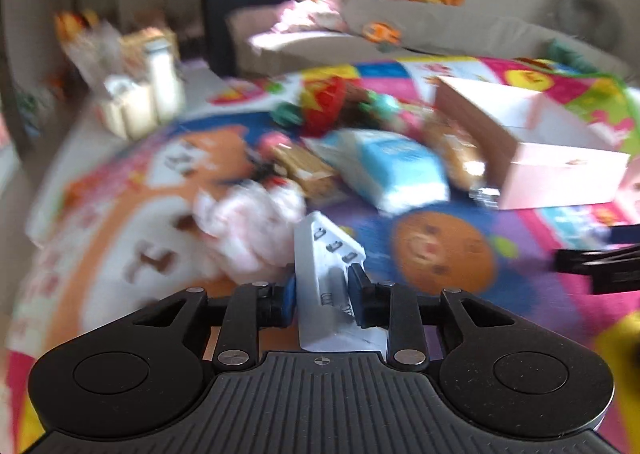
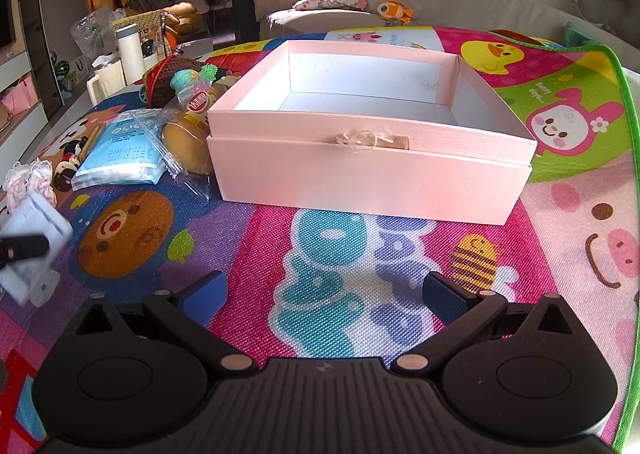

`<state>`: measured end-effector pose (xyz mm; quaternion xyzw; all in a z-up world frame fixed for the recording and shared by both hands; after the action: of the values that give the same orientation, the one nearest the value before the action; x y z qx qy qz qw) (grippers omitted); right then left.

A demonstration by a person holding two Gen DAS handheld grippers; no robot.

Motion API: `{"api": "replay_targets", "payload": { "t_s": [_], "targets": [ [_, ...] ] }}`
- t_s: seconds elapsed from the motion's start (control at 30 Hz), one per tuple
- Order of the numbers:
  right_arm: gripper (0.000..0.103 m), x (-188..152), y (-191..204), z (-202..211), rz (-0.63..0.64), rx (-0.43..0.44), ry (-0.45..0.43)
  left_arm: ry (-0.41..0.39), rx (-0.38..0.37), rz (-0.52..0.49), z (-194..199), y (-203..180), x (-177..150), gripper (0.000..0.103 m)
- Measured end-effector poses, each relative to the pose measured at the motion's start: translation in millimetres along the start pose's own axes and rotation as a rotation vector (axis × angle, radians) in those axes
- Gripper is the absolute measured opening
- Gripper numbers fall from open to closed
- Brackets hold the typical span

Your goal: Organize objects

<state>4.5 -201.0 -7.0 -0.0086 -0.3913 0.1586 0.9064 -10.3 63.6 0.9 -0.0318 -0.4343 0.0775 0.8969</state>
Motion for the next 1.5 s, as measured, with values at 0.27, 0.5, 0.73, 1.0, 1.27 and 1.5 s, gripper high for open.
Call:
{"api": "replay_targets", "payload": {
  "t_s": [0.27, 0.5, 0.73, 1.0, 1.27, 1.5],
  "targets": [
    [0.103, 0, 0, 0, 0.0, 0.0, 0.0, -0.023, -0.172, 0.007, 20, 5, 10, 0.03],
    [0.103, 0, 0, 0, 0.0, 0.0, 0.0, -0.029, -0.152, 0.071, 25, 12, 20, 0.03],
    [0.103, 0, 0, 0, -0.001, 0.0, 0.0, -0.079, -0.145, -0.079, 39, -21, 8, 0.032],
    [0.103, 0, 0, 0, -0.001, 0.001, 0.0, -0.058, 0.017, -0.199, 17, -9, -11, 0.034],
    [0.103, 0, 0, 0, -0.001, 0.001, -0.001, -0.043, -0.008, -0.074, 2, 11, -3, 0.034],
    [0.103, 0, 0, 0, -0.002, 0.001, -0.001, 0.05, -0.119, 0.203, 9, 42, 11, 0.033]
  ]
}}
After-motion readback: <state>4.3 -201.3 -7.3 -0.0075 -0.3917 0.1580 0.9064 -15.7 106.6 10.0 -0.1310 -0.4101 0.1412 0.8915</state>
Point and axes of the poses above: each gripper's, at about its wrist camera, not at the fingertips, and z roughly against the way its jaws point, y to its left, x to its top, the point moved 3 cm from there along -z, roughly the way its jaws point, and after that the axes turned 12 degrees about z, right-handed, at the moved point
